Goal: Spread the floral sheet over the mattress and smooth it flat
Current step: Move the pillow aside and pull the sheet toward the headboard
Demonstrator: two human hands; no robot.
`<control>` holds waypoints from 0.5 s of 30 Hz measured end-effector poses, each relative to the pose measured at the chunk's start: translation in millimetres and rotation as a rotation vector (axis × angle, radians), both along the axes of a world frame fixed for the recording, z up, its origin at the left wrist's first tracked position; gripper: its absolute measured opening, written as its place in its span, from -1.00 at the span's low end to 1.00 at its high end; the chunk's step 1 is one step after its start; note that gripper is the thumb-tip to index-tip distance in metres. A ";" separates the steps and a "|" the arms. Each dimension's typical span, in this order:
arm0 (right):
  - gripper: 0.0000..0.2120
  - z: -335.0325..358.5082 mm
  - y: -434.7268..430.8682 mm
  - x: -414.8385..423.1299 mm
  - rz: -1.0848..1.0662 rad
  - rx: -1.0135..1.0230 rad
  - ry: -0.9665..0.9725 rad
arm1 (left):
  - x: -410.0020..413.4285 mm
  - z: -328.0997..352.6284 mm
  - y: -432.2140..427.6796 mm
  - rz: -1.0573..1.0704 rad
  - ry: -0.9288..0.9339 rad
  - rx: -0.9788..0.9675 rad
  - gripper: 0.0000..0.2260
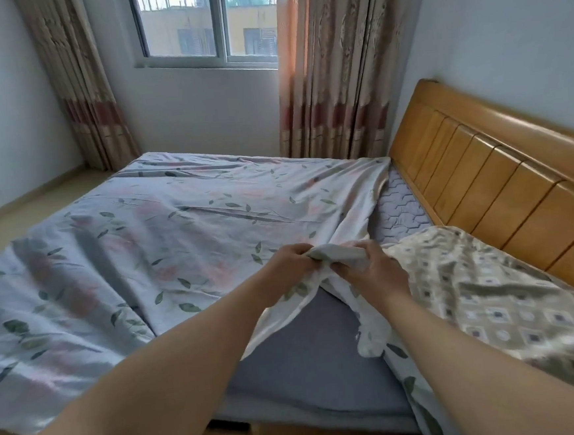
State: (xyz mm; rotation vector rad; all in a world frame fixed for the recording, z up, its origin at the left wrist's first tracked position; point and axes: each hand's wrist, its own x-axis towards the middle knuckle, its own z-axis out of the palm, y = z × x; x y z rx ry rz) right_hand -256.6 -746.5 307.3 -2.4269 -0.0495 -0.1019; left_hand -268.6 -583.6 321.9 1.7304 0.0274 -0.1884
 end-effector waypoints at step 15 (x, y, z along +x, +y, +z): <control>-0.80 32.7 -43.9 -11.7 -0.784 0.721 -0.547 | -19.9 1.7 -28.5 -0.539 0.452 0.070 -0.52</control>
